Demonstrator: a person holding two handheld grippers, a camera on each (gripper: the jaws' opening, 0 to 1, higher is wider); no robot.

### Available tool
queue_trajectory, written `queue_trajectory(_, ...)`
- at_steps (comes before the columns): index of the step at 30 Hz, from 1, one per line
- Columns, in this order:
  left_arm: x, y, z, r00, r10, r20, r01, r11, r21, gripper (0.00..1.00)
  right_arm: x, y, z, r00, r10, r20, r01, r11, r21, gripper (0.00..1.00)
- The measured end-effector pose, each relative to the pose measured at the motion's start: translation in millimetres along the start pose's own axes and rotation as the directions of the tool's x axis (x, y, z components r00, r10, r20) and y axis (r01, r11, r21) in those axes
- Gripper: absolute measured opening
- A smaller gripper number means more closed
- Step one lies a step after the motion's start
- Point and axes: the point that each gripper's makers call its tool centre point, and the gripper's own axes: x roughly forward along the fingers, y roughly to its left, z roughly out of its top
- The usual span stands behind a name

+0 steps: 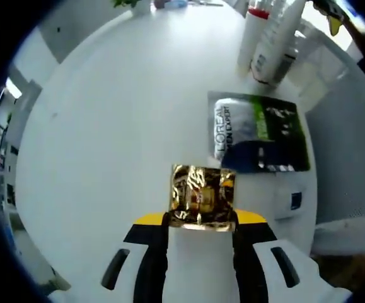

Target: Arrange the skincare products in the storage area until every visible bottle or jar stands upright without overlapping.

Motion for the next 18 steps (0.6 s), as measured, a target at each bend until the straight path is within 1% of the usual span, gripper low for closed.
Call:
queue_trajectory(2, -1, -0.7, -1.3, 1.0, 0.003, -0.004, -0.003, 1.0, -0.002, 0.37, 0, 0, -0.1, 1.0, 0.0, 0.002, 0.0, 1.0, 0.001, 0.77)
queue_trajectory(7, -3, -3.8, -1.9, 1.0, 0.008, 0.0, -0.008, 1.0, -0.014, 0.37, 0, 0, -0.2, 1.0, -0.011, 0.005, 0.011, 1.0, -0.009, 0.82)
queue_trajectory(12, -3, -9.0, -3.7, 1.0, 0.005, 0.001, -0.005, 1.0, -0.025, 0.37, -2, 0, 0.7, 1.0, -0.015, 0.011, 0.015, 1.0, -0.016, 0.86)
queue_trajectory(15, -3, -12.1, -4.9, 1.0, 0.008, 0.0, -0.008, 1.0, -0.029, 0.37, -2, 2, 0.1, 1.0, -0.015, 0.009, 0.015, 0.999, -0.034, 0.9)
queue_trajectory(17, -3, -15.4, -5.6, 1.0, 0.007, 0.0, -0.007, 1.0, -0.031, 0.37, -3, 3, 0.0, 1.0, -0.013, 0.011, 0.013, 0.999, -0.033, 0.9)
queue_trajectory(18, -3, -16.7, -5.8, 1.0, 0.007, 0.0, -0.007, 0.999, -0.031, 0.37, -3, 2, 0.1, 1.0, -0.019, 0.013, 0.019, 0.999, -0.028, 0.92)
